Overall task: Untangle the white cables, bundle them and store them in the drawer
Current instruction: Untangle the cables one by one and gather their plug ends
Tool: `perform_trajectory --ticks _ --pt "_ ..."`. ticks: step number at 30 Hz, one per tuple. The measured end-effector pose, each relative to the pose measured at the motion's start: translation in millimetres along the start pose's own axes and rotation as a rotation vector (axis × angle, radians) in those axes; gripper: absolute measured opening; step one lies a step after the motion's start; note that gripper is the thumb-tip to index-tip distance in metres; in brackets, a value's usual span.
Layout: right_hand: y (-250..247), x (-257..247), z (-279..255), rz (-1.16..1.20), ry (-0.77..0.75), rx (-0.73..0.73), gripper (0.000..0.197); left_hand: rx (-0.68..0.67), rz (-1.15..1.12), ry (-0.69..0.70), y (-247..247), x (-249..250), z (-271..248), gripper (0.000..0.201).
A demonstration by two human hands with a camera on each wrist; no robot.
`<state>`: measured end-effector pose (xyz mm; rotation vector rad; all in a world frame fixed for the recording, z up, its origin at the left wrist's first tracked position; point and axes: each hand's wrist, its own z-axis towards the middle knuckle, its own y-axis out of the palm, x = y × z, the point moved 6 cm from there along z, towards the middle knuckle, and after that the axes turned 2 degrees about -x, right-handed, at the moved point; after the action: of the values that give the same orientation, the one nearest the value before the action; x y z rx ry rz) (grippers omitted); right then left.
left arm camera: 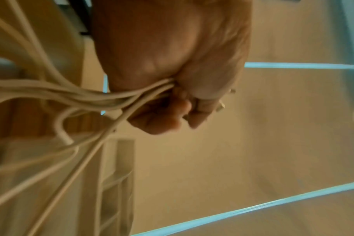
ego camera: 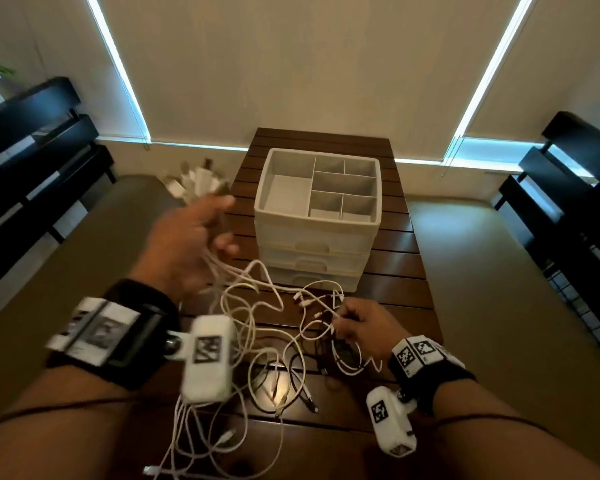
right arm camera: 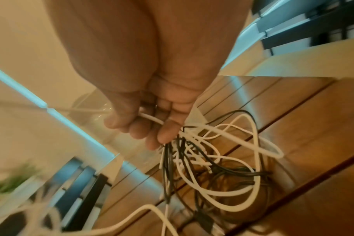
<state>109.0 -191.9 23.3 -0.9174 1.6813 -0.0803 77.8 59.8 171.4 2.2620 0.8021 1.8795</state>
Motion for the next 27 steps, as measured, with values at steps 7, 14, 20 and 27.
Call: perform_trajectory --ticks 7,14,20,27 --pt "-41.7 -36.9 7.9 -0.168 -0.103 0.222 0.017 0.202 1.233 0.369 -2.4 87.6 -39.3 0.023" --pt "-27.2 -120.8 -9.0 -0.173 -0.308 0.047 0.009 -0.024 0.909 0.148 50.8 -24.3 -21.7 0.019" --pt "-21.9 -107.6 -28.8 -0.111 -0.287 -0.017 0.015 -0.059 1.032 0.053 28.6 -46.5 -10.1 0.023" --pt "58.2 11.8 -48.5 -0.486 0.099 -0.455 0.02 0.151 0.802 -0.041 -32.0 -16.9 -1.4 0.031"
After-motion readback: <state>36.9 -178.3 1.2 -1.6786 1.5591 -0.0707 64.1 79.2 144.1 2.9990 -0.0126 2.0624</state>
